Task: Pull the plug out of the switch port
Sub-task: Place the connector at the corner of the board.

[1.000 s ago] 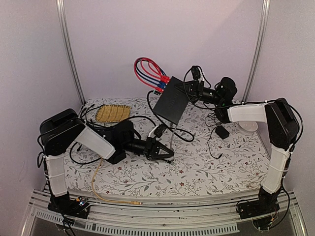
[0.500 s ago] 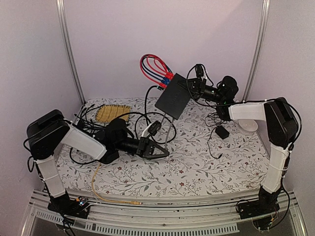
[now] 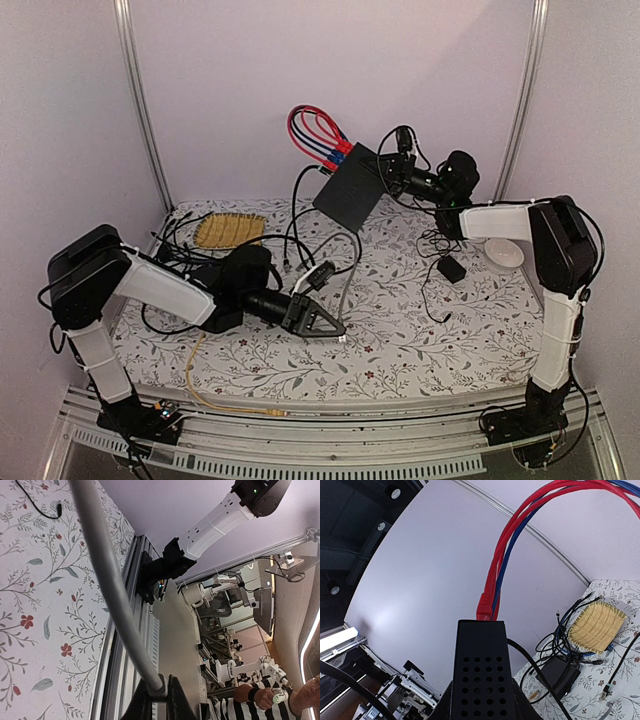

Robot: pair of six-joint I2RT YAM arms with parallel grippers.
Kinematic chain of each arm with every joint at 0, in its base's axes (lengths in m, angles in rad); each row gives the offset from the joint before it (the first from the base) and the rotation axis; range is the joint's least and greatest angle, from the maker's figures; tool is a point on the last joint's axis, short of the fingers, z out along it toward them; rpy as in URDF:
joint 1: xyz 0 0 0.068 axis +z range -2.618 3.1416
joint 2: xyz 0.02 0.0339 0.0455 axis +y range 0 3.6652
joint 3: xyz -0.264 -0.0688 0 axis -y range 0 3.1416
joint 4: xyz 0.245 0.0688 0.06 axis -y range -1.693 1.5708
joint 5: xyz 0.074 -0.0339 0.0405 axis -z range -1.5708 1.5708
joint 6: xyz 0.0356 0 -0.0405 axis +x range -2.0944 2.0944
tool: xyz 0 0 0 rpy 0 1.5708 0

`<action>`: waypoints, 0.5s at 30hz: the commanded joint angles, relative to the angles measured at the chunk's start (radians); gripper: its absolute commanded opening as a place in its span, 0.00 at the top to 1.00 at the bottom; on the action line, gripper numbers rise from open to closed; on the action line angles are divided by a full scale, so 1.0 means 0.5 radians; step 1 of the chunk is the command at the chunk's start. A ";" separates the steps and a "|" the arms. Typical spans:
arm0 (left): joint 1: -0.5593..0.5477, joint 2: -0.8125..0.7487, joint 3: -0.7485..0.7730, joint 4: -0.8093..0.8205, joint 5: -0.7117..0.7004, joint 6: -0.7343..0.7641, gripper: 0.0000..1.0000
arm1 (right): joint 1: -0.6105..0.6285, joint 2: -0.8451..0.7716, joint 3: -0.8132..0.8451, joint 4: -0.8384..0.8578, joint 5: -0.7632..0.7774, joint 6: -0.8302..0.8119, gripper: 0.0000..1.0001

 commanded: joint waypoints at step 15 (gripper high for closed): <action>-0.245 0.091 0.581 -1.391 -0.707 1.158 1.00 | -0.050 -0.101 0.152 0.295 0.231 0.104 0.99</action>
